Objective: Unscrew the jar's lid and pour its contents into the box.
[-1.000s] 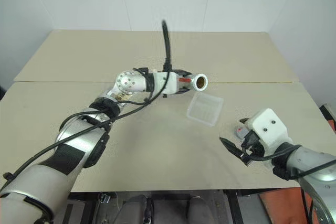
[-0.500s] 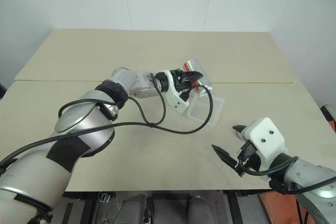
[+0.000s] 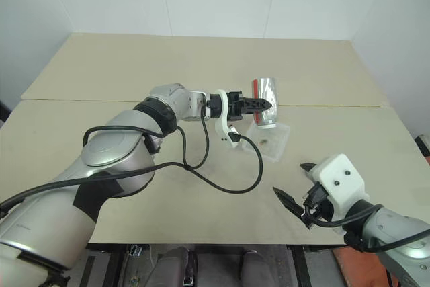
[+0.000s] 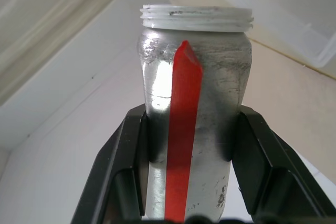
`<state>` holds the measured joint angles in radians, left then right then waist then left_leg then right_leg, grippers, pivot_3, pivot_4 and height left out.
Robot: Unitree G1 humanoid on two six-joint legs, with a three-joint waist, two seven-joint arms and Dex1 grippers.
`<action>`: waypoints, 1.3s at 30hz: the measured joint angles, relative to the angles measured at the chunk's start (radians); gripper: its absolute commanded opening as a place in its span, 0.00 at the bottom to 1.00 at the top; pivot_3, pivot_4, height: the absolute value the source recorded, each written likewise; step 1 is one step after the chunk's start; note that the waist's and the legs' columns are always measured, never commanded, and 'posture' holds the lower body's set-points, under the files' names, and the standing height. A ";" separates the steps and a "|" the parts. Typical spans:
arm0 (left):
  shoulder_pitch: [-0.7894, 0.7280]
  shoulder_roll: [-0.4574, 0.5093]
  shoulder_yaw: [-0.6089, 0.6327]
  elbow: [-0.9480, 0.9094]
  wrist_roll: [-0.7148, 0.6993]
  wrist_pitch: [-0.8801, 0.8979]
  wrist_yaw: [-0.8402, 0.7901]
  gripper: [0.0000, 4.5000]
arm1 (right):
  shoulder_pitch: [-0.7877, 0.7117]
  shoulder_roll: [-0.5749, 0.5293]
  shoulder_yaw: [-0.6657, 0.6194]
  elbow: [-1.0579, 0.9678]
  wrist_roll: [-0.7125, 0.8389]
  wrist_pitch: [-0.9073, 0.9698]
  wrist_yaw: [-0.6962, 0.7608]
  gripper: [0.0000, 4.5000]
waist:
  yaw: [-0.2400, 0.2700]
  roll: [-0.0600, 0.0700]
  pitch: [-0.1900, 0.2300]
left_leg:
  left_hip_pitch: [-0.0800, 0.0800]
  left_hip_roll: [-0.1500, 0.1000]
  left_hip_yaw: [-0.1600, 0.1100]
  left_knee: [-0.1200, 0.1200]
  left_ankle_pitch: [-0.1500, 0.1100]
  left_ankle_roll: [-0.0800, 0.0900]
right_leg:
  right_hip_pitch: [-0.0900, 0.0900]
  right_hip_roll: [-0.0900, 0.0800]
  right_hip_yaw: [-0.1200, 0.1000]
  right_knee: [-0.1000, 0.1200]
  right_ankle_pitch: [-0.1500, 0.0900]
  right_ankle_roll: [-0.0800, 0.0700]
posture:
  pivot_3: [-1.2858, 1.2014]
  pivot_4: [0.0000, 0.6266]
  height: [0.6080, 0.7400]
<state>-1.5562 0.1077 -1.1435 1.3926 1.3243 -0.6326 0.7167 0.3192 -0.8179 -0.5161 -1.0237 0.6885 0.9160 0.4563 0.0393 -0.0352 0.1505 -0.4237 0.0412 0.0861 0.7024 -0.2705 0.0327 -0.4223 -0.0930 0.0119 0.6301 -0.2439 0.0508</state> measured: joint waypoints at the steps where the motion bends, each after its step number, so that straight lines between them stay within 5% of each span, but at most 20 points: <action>1: 0.004 0.000 0.040 0.002 -0.040 -0.004 -0.042 0.41 | 0.000 0.000 0.003 0.000 -0.003 0.000 -0.004 1.00 | 0.000 0.000 0.000 | 0.000 0.000 0.000 0.000 0.000 0.000 | 0.000 0.000 0.000 0.000 0.000 0.000 | 0.52 0.24 1.00; 11: 0.150 -0.023 0.677 0.018 -0.691 -0.034 -0.814 0.41 | 0.008 0.003 0.036 0.014 -0.062 -0.019 0.005 1.00 | -0.002 0.001 -0.001 | 0.000 0.001 0.001 0.004 0.000 0.000 | 0.001 0.000 -0.001 0.002 0.000 0.000 | 0.52 0.24 1.00; 20: 0.256 -0.054 1.228 -0.060 -1.289 0.243 -1.373 0.41 | -0.045 -0.009 0.084 0.075 -0.095 -0.056 0.053 1.00 | -0.019 0.002 -0.001 | 0.001 0.001 -0.001 0.007 0.000 0.000 | 0.003 0.001 -0.001 0.003 0.000 0.000 | 0.52 0.24 1.00; 27: 0.594 -0.056 1.294 -0.407 -1.461 0.465 -1.507 0.41 | -0.111 -0.020 0.186 0.133 -0.144 -0.123 0.097 1.00 | -0.028 0.004 -0.003 | 0.002 0.002 -0.006 0.008 0.000 0.000 | 0.003 0.001 -0.001 0.011 0.000 0.000 | 0.52 0.24 1.00; 35: 0.944 -0.059 1.275 -0.959 -1.526 0.618 -1.404 0.41 | -0.185 -0.008 0.282 0.207 -0.194 -0.211 0.140 1.00 | -0.027 0.004 -0.005 | 0.004 0.002 -0.007 0.009 0.000 0.000 | 0.004 0.001 0.001 0.011 0.000 0.000 | 0.52 0.24 1.00; 39: 1.026 -0.033 1.237 -1.050 -1.512 0.633 -1.368 0.41 | -0.201 0.003 0.317 0.241 -0.217 -0.218 0.140 1.00 | -0.023 0.005 -0.006 | 0.004 0.002 -0.007 0.009 0.000 0.000 | 0.004 0.001 0.001 0.011 0.000 0.000 | 0.52 0.24 1.00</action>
<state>-0.5297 0.0746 0.0934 0.3426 -0.1874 -0.0001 -0.6511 0.1185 -0.8144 -0.1989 -0.7828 0.4711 0.6979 0.5968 0.0167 -0.0307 0.1446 -0.4197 0.0430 0.0789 0.7115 -0.2702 0.0328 -0.4179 -0.0918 0.0127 0.6410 -0.2437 0.0508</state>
